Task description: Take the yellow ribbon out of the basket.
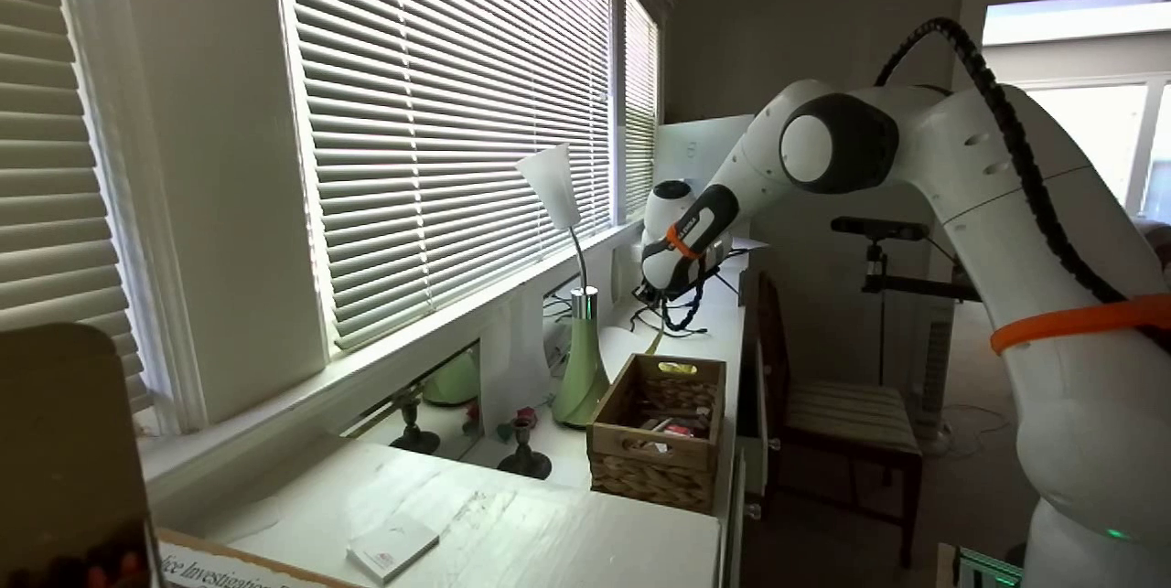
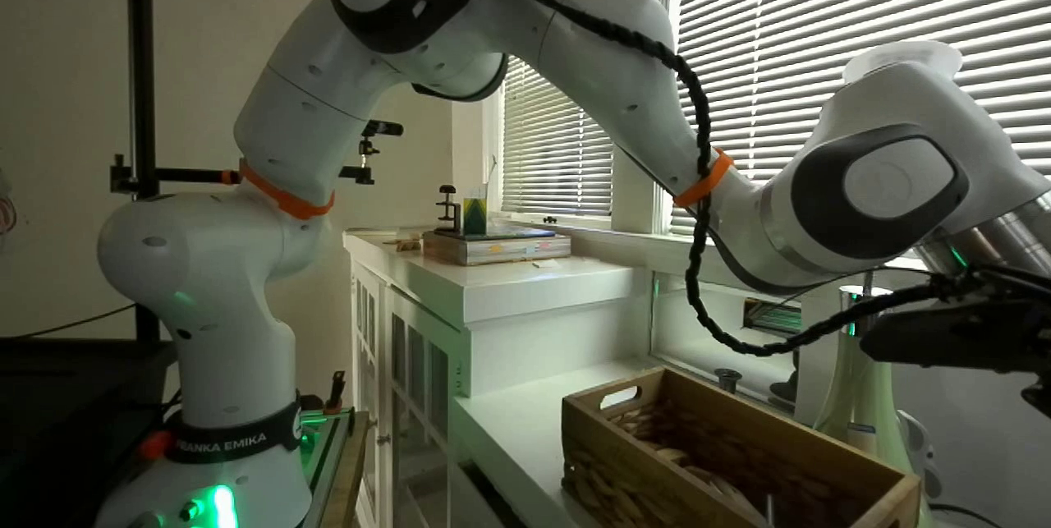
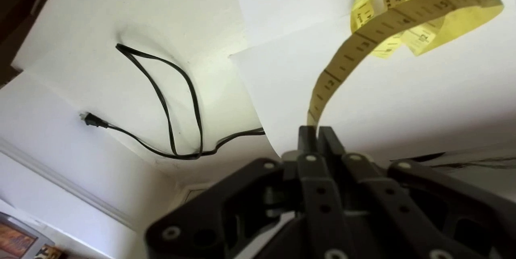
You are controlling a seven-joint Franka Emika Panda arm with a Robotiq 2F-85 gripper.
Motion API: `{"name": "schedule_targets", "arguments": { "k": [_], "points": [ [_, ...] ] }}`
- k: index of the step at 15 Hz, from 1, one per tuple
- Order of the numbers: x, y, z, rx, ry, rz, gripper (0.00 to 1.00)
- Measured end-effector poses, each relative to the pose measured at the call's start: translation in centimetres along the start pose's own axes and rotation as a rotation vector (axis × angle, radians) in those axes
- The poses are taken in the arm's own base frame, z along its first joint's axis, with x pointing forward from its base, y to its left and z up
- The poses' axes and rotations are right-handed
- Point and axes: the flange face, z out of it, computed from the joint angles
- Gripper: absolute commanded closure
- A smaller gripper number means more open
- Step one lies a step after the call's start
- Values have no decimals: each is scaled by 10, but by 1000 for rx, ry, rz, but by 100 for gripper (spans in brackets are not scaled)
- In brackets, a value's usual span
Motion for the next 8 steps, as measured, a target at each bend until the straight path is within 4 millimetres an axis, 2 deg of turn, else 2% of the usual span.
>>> {"name": "schedule_targets", "arguments": {
  "k": [4,7,8],
  "points": [
    [3,11,-7,-30,7,0,28],
    [9,29,-28,-36,31,11,6],
    [10,33,-38,-23,38,13,1]
  ]
}}
